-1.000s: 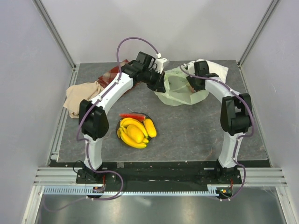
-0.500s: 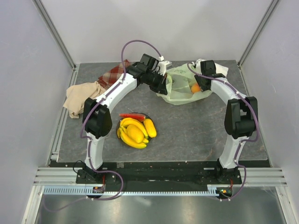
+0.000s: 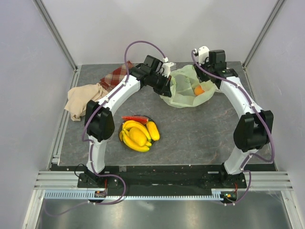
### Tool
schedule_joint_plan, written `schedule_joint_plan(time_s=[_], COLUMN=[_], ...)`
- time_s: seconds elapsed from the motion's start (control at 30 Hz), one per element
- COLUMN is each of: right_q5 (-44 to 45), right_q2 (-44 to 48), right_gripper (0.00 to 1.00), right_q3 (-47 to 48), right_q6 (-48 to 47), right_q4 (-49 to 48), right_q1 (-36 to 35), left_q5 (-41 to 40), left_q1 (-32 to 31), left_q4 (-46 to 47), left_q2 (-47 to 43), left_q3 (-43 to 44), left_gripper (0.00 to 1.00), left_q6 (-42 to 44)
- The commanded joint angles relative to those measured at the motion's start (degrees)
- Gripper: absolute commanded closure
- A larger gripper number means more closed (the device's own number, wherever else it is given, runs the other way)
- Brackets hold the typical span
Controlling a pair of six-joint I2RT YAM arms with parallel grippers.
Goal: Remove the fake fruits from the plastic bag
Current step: Adjust the plastic bag at the center of the board.
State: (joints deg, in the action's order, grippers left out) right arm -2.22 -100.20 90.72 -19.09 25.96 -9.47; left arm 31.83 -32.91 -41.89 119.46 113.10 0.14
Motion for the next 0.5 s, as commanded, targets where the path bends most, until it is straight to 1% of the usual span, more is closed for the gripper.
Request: schedule_joint_plan(time_s=[0.0,0.13,0.23,0.33,0.37,0.47], right_q5=[-10.08,-11.67,-12.63,-12.37,-11.85,-9.65], right_q2=[-4.99,-12.63,-15.54,-18.26,-18.88,-20.73], right_gripper=[0.54,0.55,0.54,0.48,0.45,0.41], right_q3=[2.79,8.15,10.18,12.02,12.55,13.61], right_q6=[4.14,6.08,6.26,6.00,5.82,4.86], right_q4=[0.76,2.96,3.05,2.61,2.70,2.43], right_q1=[-1.07,-0.98,-1.07,-1.16,-1.25,-1.16], left_q5=[-0.46,-1.07,-1.69,-1.60,-1.60,-1.69], left_q1=[-0.49,-0.67,-0.58,-0.58,-0.58,-0.58], left_q4=[0.41,0.40,0.23,0.23,0.23,0.14], left_q2=[-1.16,-2.12,-2.56,-2.65,-2.65,-2.48], left_q3=[2.13,1.43,0.81,0.37,0.19,0.45], left_gripper=[0.98,0.98,0.98,0.98,0.98,0.98], left_q6=[-0.32,-0.32,1.35,1.44,1.44,1.44])
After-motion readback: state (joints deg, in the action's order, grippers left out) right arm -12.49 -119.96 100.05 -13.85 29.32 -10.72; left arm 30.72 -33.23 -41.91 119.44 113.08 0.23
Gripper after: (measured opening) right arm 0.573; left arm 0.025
